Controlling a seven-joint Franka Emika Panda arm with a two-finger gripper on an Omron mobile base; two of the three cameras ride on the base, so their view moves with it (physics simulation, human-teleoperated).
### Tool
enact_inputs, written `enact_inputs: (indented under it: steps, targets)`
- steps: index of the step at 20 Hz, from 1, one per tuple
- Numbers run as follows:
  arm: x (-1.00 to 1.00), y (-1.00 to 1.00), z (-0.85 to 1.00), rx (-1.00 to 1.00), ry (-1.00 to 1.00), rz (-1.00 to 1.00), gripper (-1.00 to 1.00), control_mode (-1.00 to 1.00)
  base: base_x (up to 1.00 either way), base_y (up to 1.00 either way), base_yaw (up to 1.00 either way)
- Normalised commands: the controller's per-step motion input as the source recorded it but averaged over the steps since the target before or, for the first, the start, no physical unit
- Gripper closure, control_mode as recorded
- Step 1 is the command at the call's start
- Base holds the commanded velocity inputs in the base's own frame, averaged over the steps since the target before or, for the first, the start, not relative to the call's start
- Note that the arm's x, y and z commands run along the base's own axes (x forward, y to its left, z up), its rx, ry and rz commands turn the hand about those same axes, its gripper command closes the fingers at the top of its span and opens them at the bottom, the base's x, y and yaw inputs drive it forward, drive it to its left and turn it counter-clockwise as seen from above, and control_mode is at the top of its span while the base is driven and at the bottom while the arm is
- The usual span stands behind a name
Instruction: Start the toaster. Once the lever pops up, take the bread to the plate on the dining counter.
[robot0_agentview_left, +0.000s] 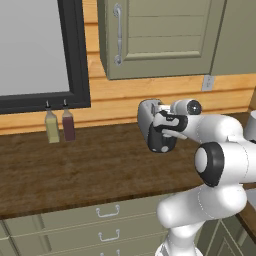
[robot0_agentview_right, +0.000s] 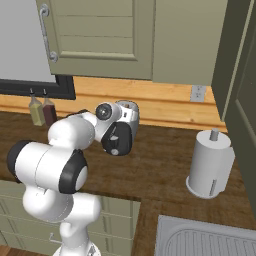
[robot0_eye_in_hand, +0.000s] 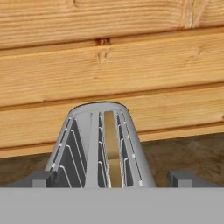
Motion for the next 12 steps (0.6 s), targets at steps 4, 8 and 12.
enact_inputs:
  steps: [4,8,12]
  targets:
    - [0.0,0.0,0.0,0.0,0.0,0.0,-1.0,-1.0,0.0,0.0,0.0]
    - [0.0,0.0,0.0,0.0,0.0,0.0,-1.0,-1.0,0.0,0.0,0.0]
    - [0.0,0.0,0.0,0.0,0.0,0.0,-1.0,-1.0,0.0,0.0,0.0]
